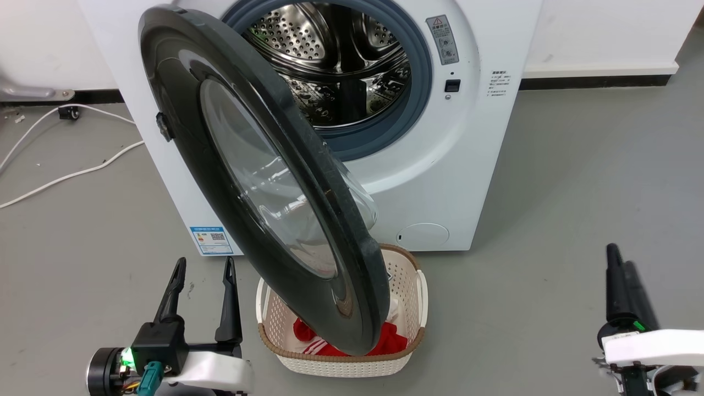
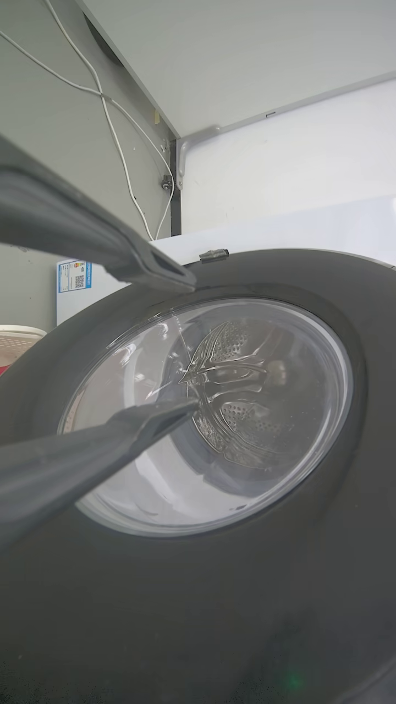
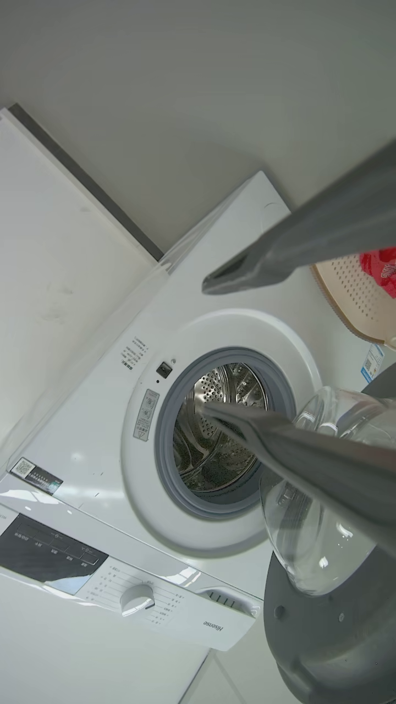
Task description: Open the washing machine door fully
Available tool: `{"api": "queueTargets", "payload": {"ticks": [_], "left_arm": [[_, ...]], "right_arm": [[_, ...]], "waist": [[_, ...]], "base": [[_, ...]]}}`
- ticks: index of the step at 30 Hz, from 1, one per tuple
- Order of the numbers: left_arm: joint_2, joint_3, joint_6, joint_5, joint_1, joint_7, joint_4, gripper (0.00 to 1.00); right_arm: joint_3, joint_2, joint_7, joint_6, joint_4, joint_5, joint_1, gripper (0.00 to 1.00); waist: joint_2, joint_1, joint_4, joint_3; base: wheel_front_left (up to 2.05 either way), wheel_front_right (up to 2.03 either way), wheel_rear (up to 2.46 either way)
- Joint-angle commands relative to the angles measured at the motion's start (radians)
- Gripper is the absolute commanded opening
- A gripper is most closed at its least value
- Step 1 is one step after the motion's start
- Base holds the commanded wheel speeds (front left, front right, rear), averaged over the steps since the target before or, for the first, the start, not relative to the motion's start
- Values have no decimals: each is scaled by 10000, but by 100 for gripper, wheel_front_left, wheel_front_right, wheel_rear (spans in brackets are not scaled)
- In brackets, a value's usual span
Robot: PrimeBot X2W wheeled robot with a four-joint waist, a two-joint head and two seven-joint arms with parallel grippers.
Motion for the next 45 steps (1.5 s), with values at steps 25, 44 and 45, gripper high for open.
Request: {"api": "queueTargets", "payload": {"ticks": [25, 44, 45], "left_arm": [[-3, 108, 102, 94, -153, -22, -134, 100], [-3, 9, 54, 163, -67, -22, -344, 0], [-3, 12, 39, 161, -65, -23, -349, 0]], "right_arm": [[924, 204, -1292, -3, -1675, -8964, 774, 100], [993, 207, -1416, -1, -1366, -8835, 595, 100], [996, 207, -1419, -3, -1373, -8824, 598, 100]], "waist": [[0, 1, 145, 169], [0, 1, 124, 206], [0, 1, 121, 210]], "base": [[0, 0, 0], [0, 0, 0], [0, 0, 0]]}}
